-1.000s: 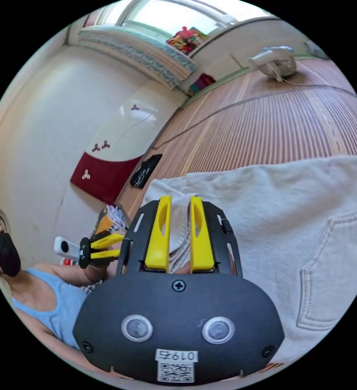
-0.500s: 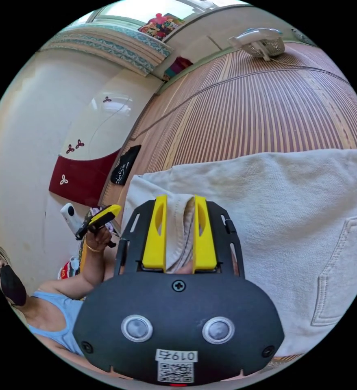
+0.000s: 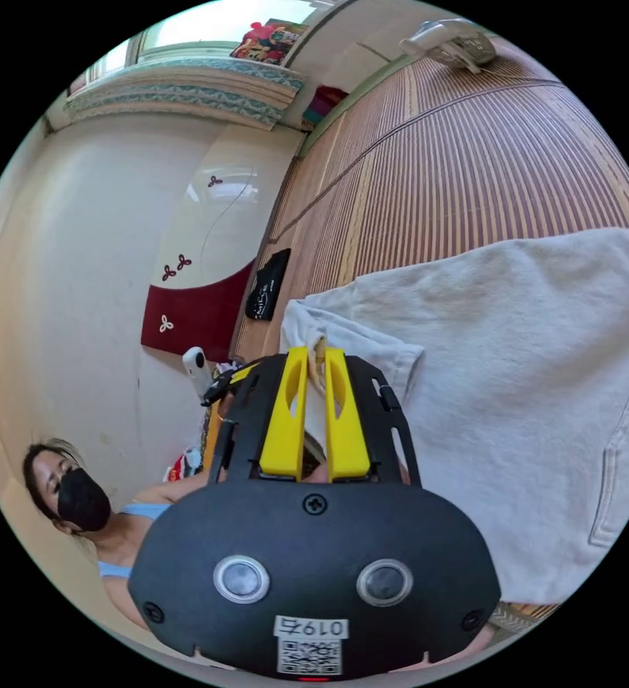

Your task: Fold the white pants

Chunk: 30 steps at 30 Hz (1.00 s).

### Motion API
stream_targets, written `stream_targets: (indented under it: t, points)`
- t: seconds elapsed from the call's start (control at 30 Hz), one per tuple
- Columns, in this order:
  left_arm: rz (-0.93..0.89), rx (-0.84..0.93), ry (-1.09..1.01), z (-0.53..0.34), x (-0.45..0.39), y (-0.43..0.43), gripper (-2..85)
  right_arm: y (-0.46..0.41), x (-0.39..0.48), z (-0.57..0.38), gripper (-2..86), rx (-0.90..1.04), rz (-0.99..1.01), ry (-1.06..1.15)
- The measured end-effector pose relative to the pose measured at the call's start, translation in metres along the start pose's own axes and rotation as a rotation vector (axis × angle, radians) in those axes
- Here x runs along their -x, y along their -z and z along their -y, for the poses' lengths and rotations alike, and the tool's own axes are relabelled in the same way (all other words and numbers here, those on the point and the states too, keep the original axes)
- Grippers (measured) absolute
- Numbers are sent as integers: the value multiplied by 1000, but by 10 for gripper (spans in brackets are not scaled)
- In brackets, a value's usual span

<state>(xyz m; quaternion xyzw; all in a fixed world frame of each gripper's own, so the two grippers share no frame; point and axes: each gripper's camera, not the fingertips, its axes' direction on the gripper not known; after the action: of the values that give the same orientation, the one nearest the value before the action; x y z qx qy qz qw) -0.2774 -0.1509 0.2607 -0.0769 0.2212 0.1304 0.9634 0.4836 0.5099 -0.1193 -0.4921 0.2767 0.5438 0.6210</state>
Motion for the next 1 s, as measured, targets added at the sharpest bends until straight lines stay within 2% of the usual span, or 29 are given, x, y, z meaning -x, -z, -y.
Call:
stream_targets:
  t: [0.13, 0.37, 0.57, 0.7, 0.8, 0.87, 0.9, 1.0]
  points:
    - [-30, 19, 18, 9, 19, 3, 11, -20, -19, -13, 40, 17, -60, -114]
    - [1, 74, -5, 18, 37, 5, 9, -43, 3, -45, 43, -13, -84, -120]
    - [-35, 85, 10, 26, 59, 9, 9, -72, 65, -74, 51, -5, -194, 10]
    - [-15, 52, -8, 25, 61, 17, 10, -86, 106, -116, 106, -7, -191, 54]
    - [16, 37, -22, 24, 61, 22, 10, -92, 168, -183, 100, -145, -375, 245]
    - [30, 40, -20, 26, 63, 24, 10, -120, 234, -246, 78, -203, -549, 503]
    - [31, 42, -18, 27, 64, 24, 10, -130, 249, -262, 74, -212, -589, 561]
    - [31, 53, -9, 31, 69, 27, 11, -195, 312, -326, 64, -194, -870, 778]
